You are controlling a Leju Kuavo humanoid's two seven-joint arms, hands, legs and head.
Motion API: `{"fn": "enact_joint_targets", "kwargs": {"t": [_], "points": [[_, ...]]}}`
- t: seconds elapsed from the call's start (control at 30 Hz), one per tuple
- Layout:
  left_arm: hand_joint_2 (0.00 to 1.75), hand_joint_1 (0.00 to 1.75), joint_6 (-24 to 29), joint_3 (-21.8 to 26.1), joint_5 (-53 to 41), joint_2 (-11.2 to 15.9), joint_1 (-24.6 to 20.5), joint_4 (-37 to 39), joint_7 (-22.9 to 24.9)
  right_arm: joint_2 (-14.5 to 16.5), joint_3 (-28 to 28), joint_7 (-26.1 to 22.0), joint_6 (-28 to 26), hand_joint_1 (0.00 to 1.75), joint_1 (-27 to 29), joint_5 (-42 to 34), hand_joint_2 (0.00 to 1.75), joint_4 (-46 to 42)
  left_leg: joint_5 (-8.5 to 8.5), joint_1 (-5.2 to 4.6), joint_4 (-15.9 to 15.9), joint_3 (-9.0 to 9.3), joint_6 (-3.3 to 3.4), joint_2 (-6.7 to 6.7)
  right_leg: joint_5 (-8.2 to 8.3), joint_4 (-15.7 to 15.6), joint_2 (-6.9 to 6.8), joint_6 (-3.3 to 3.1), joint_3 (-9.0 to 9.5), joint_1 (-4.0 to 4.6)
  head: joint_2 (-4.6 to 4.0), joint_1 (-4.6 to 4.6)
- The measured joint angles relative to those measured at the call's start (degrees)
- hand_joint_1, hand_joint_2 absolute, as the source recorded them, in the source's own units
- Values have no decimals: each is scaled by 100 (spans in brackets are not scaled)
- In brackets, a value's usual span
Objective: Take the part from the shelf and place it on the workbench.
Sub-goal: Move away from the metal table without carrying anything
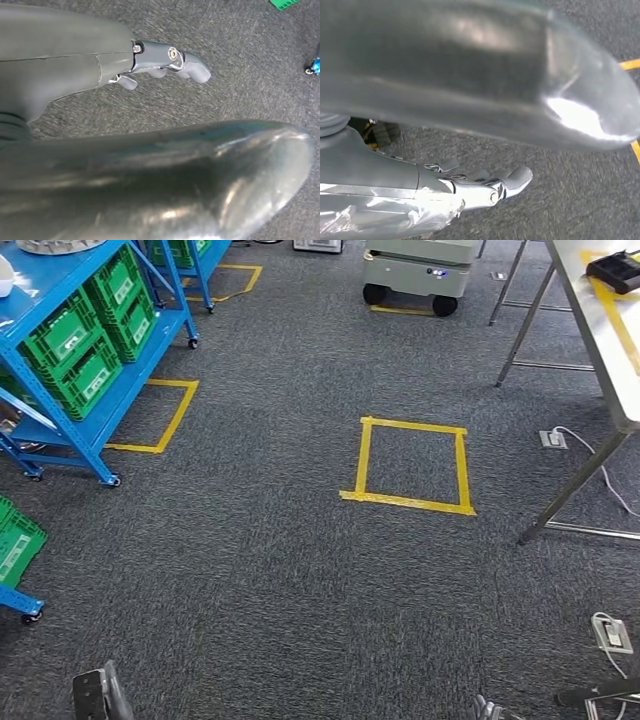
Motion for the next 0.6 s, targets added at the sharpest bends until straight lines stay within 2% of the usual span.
{"fn": "enact_joint_targets", "kwargs": {"t": [0.03,0.07,0.13,0.17,0.2,0.23,0.27,0.3,0.37,0.4,0.43,0.5,0.53,0.57,0.6], "points": [[0,0,7,-19,3,3,14,-3,0,1,21,-1,1,0,-1,-9,0,-1,-31,-1,39,-34,-28,64,31,-30,-70,-33,18,-2,0,-3],[0,0,17,-37,8,4,21,-8,0,1,38,-3,4,0,0,-19,0,-2,-126,-8,165,-106,-48,191,61,-64,-153,-66,24,-10,0,-22],[0,0,38,-81,20,-1,12,-20,0,2,53,-5,26,0,19,-49,0,-4,-497,-29,772,-404,-78,531,88,-102,-338,-106,23,-13,0,-58],[0,0,47,-107,28,-4,6,-25,0,1,55,-6,45,0,30,-70,0,-4,-681,-25,1153,-585,-98,628,86,-101,-436,-115,18,-11,0,-73],[0,0,55,-133,35,-5,5,-28,1,1,57,-6,66,0,38,-93,0,-4,-794,-17,1460,-726,-118,680,81,-101,-532,-115,15,-10,0,-76],[0,0,61,-153,42,-3,11,-31,1,0,61,-6,85,0,41,-111,0,-5,-797,-4,1591,-780,-138,707,75,-100,-619,-113,14,-13,0,-79],[0,0,67,-168,48,1,18,-33,1,-1,68,-6,102,0,40,-125,0,-7,-700,12,1527,-735,-158,728,67,-99,-701,-105,16,-20,0,-82],[0,0,73,-179,51,5,25,-37,1,-1,79,-6,115,0,39,-134,0,-9,-521,28,1255,-580,-179,781,54,-95,-778,-85,26,-30,0,-85],[0,0,96,-213,57,-1,17,-52,0,-7,98,-7,131,0,41,-154,0,-26,-198,41,495,-152,-209,1072,-4,-52,-914,-13,32,-14,0,-114],[0,0,114,-242,63,-9,6,-64,0,-13,105,-7,135,0,43,-166,0,-38,-128,40,226,-5,-185,1184,-42,-28,-975,26,31,5,1,-114],[0,0,132,-273,72,-18,0,-75,0,-18,114,-8,137,0,42,-178,0,-50,-128,33,95,64,-147,1246,-83,-12,-1034,55,35,27,1,-103],[0,0,160,-317,96,-20,14,-92,0,-22,143,-8,133,0,24,-195,0,-67,-158,21,77,62,-37,1110,-138,-19,-1135,91,88,22,1,-55],[0,0,168,-326,104,-18,30,-98,0,-22,163,-8,132,0,14,-199,0,-76,-157,21,74,62,-1,1046,-184,5,-1078,114,105,6,0,-42],[0,0,172,-332,109,-17,36,-108,0,-22,178,-8,131,0,11,-202,0,-85,-147,22,71,62,36,976,-274,112,-951,138,81,-11,0,-37],[0,0,173,-340,112,-17,33,-116,0,-22,189,-8,132,0,16,-205,0,-92,-133,25,67,60,71,909,-423,347,-775,158,-12,-21,0,-32]]}}
